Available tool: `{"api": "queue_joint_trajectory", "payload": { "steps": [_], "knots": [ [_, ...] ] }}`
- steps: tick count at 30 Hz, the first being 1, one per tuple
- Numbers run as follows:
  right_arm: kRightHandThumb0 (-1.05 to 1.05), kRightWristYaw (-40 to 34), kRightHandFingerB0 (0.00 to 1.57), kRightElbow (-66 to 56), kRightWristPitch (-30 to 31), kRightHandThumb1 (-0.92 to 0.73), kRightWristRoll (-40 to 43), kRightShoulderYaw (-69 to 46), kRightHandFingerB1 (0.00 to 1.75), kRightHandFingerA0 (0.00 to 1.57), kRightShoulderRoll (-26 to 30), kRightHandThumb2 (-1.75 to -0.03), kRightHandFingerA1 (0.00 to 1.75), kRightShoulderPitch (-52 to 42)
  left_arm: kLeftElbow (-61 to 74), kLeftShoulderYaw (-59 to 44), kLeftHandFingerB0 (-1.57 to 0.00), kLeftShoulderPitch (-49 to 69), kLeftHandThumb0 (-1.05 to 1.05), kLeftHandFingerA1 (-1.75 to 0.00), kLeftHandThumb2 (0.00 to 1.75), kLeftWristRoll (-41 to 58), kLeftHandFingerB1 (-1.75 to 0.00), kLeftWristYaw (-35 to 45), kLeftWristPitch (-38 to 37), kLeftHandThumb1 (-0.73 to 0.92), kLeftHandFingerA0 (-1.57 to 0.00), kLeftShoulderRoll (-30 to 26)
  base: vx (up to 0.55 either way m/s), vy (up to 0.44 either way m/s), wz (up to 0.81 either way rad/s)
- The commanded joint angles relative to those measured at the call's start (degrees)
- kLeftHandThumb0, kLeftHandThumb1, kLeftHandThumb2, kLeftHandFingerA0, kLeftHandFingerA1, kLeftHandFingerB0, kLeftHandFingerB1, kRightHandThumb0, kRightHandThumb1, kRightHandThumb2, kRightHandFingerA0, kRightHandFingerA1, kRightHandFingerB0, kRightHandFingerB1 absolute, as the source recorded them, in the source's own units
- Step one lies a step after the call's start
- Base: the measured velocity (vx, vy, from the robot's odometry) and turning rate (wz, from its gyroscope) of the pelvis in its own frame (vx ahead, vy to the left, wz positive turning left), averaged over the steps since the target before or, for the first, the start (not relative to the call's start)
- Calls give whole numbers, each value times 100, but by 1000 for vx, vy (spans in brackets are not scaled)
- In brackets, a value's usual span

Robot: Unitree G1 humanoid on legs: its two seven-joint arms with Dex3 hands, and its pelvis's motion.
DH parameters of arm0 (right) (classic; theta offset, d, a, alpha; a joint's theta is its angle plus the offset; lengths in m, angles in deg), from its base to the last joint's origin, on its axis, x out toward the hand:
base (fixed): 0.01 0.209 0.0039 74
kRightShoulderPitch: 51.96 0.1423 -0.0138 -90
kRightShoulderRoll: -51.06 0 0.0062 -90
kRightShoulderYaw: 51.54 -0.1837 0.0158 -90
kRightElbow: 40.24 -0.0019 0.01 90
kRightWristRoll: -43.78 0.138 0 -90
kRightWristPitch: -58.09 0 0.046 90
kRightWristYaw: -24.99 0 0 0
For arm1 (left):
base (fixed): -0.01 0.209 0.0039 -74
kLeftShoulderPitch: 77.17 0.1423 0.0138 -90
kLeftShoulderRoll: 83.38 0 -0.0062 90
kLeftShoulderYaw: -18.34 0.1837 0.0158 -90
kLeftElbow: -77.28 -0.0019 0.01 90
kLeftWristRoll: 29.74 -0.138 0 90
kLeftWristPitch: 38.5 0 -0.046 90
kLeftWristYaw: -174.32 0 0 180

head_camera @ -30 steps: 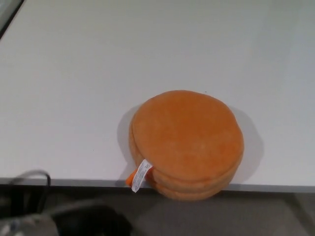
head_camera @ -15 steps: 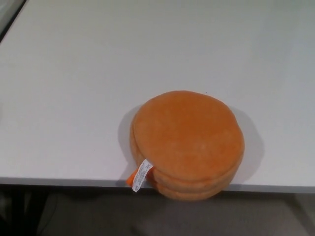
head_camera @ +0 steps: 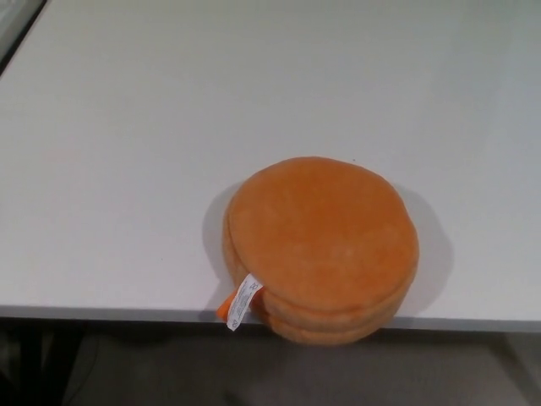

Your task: A soft plate is kept in the center of the table close to the robot and the robot uses its left hand to pick up the plate, turns it upside down and places it back on the table

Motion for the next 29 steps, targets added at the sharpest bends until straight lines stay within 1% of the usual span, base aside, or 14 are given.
{"api": "queue_joint_trajectory", "payload": {
  "steps": [1,6,7,8,10,11,15,16,17,20,21,23,28,29],
  "knots": [
    [-65,-139,30,70,-46,-83,171,-180,33,49,-27,-66,46,2,-3066,-1779,-75,1289,-54,-175,60,-205,-175,-346,-4921,63,-94,1760,0,0,0],
    [-65,-188,31,57,-71,-83,114,-150,31,48,-79,-66,44,-42,-3289,-1922,-71,1319,-56,-175,61,-156,-175,-142,-4969,65,-93,1972,0,0,0],
    [-66,-214,31,51,-95,-84,76,-152,31,48,-81,-66,44,-60,-3307,-1939,-102,1323,-61,-145,91,-88,-135,-37,-4905,44,-120,2051,0,0,0],
    [-66,-204,31,85,-114,-83,79,-157,31,48,-77,-66,44,-48,-3341,-1959,-75,1314,-57,-175,62,-48,-175,30,-4900,62,-92,2113,0,0,0],
    [-66,-170,31,192,-155,-83,98,-171,31,48,-66,-66,44,-3,-3451,-1999,-74,1280,-57,-175,62,-46,-175,119,-4967,63,-92,2227,0,0,0],
    [-64,-127,30,301,-230,-84,112,-181,31,49,-56,-66,44,40,-3481,-1993,-104,1278,-66,-150,87,-94,-139,115,-4989,42,-123,2250,0,0,0],
    [-65,-72,31,476,-318,-83,132,-199,31,52,-40,-66,43,98,-3564,-2068,-102,1320,-60,-145,90,-119,-135,238,-5074,44,-120,2393,0,0,0],
    [-65,-89,31,439,-309,-83,125,-197,31,52,-45,-66,43,77,-3602,-2098,-102,1321,-60,-145,90,-156,-135,251,-5109,44,-120,2421,0,0,0],
    [-65,-104,31,359,-289,-83,111,-192,31,51,-40,-66,43,23,-3635,-2126,-72,1319,-56,-175,62,-134,-175,299,-5117,63,-91,2461,0,0,0],
    [-66,-55,31,442,-337,-83,139,-188,30,53,-39,-66,44,66,-3651,-2188,-73,1335,-55,-175,62,-201,-175,300,-5124,64,-91,2515,0,0,0],
    [-67,-53,24,459,-341,-66,138,-188,47,46,-37,-101,57,76,-3701,-2218,-71,1324,-55,-175,59,-215,-175,339,-5178,65,-93,2552,0,0,0],
    [-67,-104,31,378,-328,-83,103,-186,31,55,-43,-67,45,34,-3768,-2258,-72,1306,-55,-175,59,-229,-175,392,-5254,64,-94,2604,0,0,0],
    [-65,-107,32,271,-281,-83,117,-176,31,57,-39,-65,45,-14,-3896,-2355,-73,1284,-57,-175,59,-280,-175,506,-5356,64,-93,2699,0,0,0],
    [-64,-104,31,283,-281,-83,119,-177,31,57,-39,-67,45,-10,-3891,-2369,-105,1288,-64,-148,85,-244,-139,542,-5343,40,-121,2724,0,0,0]
  ]
}}
